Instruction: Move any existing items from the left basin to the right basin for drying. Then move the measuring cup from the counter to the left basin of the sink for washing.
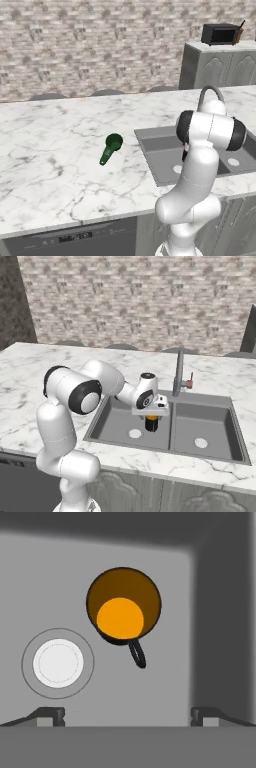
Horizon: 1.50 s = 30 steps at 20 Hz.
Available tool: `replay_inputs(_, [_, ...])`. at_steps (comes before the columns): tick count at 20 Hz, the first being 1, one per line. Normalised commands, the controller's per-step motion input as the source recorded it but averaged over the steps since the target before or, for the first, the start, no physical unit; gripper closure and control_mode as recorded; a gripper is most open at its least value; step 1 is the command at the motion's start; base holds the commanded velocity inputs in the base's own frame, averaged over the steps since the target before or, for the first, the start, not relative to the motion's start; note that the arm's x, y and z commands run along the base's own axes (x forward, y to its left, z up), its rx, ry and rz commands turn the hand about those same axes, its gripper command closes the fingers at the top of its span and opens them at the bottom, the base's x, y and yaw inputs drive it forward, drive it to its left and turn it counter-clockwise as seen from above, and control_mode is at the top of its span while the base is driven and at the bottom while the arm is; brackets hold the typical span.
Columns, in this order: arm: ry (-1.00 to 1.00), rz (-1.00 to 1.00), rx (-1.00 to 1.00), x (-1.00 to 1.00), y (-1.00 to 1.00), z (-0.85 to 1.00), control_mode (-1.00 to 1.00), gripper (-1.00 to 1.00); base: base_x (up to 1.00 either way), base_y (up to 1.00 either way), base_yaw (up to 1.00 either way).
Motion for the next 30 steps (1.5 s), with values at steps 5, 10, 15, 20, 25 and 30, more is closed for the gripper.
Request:
replay_inputs(5, [0.00,0.02,0.00,0.22,-0.09,-0.11,-1.00,-1.00,0.00,0.00,0.00])
replay_inputs(10, [0.00,0.02,0.00,0.18,-0.11,-0.16,-1.00,-1.00,0.00,0.00,0.00])
replay_inputs(15, [0.00,0.02,0.01,0.10,-0.12,-0.21,-1.00,-1.00,0.00,0.00,0.00])
replay_inputs(20, [0.00,0.01,0.01,0.09,-0.06,-0.15,-1.00,-1.00,0.00,0.00,0.00])
replay_inputs(25, [0.00,0.00,0.01,0.01,0.00,-0.08,-1.00,-1.00,0.00,0.00,0.00])
replay_inputs(30, [0.00,0.00,0.00,0.00,0.00,-0.01,-1.00,-1.00,0.00,0.00,0.00])
